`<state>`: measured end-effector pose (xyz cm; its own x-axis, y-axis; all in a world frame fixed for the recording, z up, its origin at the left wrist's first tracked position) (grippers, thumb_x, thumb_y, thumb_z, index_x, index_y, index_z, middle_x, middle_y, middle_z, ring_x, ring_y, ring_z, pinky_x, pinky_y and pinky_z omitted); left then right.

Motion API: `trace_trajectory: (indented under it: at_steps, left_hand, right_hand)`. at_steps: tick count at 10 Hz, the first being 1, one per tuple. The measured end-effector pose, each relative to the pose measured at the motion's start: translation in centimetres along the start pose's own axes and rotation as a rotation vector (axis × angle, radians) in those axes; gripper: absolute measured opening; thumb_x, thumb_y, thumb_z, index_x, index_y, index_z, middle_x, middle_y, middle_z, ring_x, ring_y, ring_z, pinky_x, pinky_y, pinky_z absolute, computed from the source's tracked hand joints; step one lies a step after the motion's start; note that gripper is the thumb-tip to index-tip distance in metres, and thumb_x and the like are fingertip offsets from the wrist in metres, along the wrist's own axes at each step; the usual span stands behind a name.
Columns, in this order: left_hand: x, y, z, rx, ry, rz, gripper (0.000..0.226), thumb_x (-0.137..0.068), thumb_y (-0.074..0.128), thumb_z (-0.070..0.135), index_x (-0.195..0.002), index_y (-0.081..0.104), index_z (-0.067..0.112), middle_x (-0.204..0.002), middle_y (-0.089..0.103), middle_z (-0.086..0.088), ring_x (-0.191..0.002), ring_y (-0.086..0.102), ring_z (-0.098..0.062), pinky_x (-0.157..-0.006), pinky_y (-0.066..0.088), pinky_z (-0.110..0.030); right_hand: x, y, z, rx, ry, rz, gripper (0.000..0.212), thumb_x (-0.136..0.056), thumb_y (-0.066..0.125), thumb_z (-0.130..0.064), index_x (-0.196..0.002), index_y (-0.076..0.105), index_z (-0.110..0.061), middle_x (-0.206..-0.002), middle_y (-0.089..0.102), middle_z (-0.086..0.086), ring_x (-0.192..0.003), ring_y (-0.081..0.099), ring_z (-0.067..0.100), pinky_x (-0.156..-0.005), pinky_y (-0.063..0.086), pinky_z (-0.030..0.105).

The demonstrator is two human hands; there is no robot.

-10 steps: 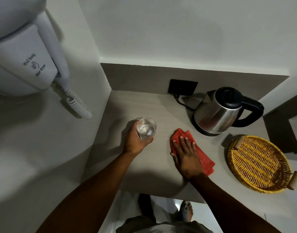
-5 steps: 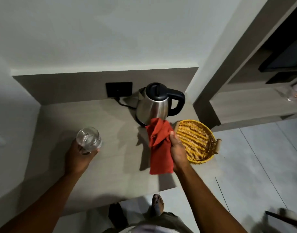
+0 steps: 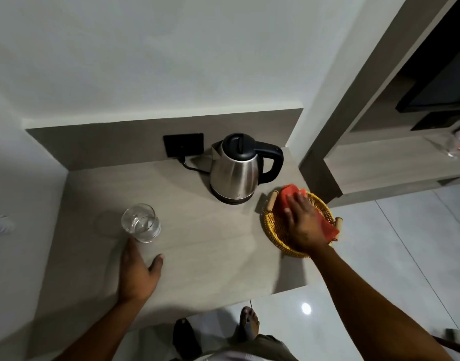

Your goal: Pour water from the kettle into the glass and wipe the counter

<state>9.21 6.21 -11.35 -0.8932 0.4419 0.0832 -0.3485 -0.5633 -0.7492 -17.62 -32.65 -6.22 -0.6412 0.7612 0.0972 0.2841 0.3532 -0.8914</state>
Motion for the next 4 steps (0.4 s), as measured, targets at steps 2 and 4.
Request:
trace_trajectory:
  at_steps: [2,4]
  left_hand:
    - [1.2,0.4,0.1,-0.061,-0.011,-0.087,0.086,-0.091,0.066,0.042,-0.148,0.034,-0.014,-0.151,0.039,-0.040,-0.142,0.037,-0.054,-0.119,0.032,-0.059]
    - [3.3,2.5,0.6,-0.176,0.141,-0.127,0.123,-0.087,0.007,0.087,-0.143,0.040,-0.017,-0.151,0.041,-0.038,-0.144,0.034,-0.054,-0.119,0.028,-0.057]
  right_hand:
    - [-0.9,4.1,0.0,0.146,-0.051,-0.171,0.059,-0.108,0.025,-0.043,-0.160,0.005,-0.023,-0.167,-0.001,0.016,-0.153,-0.006,0.030,-0.123,-0.004,0.049]
    - [0.1,3.8,0.2,0.089,0.002,-0.162,0.067,-0.104,0.013,-0.058,-0.161,0.001,-0.025,-0.168,-0.006,0.011,-0.153,-0.010,0.030,-0.123,-0.002,0.053]
Point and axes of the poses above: each hand's wrist, its own x-axis away from the middle knuckle, its own y-axis out of the palm, z = x × y, the point moved 9 cm from there along -x, towards the middle knuckle
